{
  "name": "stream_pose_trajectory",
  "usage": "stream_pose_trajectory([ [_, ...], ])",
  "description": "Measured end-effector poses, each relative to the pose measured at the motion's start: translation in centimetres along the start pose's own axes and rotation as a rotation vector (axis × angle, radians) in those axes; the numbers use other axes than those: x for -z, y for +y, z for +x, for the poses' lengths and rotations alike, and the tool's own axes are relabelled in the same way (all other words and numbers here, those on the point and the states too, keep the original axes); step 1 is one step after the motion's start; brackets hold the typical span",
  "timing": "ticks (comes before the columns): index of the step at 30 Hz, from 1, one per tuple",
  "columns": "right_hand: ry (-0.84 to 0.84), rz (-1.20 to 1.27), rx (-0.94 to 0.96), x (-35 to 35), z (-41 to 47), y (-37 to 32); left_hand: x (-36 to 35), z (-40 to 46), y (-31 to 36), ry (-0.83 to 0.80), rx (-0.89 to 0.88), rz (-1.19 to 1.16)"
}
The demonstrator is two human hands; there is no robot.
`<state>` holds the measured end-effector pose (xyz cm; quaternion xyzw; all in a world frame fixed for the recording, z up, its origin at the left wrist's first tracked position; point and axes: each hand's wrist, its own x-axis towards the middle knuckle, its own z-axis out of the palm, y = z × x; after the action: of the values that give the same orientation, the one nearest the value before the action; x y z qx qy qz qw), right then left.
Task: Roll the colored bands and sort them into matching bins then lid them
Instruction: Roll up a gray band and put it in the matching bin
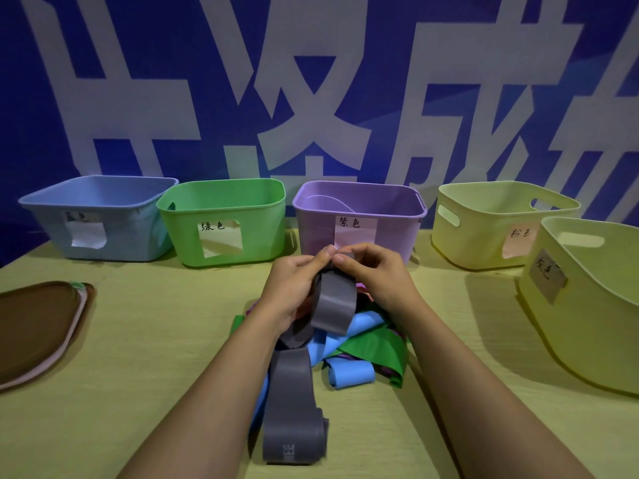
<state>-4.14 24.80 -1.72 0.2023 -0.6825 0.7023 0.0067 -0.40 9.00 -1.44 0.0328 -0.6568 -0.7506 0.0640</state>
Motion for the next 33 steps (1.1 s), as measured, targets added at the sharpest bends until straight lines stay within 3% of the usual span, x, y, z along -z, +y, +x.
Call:
stream_pose_trajectory([
  [7, 0.079, -0.157, -0.134, -0.2, -0.4, -0.8, 0.1, 0.3, -0.1, 0.049, -0.066, 0.044],
  [16, 0.119, -0.171, -0.073, -0.1, -0.4, -1.0, 0.0, 0.2, 0.0, 0.030, -0.151, 0.013],
  [27, 0.195, -0.259, -0.161, 0.1, -0.3, -1.0, -0.3, -0.6, 0.4, -0.023, -0.194, 0.057],
  [33, 0.141, -0.222, -0.077, 0.2, -0.4, -0.9, -0.1, -0.3, 0.2, -0.035, -0.200, 0.053],
])
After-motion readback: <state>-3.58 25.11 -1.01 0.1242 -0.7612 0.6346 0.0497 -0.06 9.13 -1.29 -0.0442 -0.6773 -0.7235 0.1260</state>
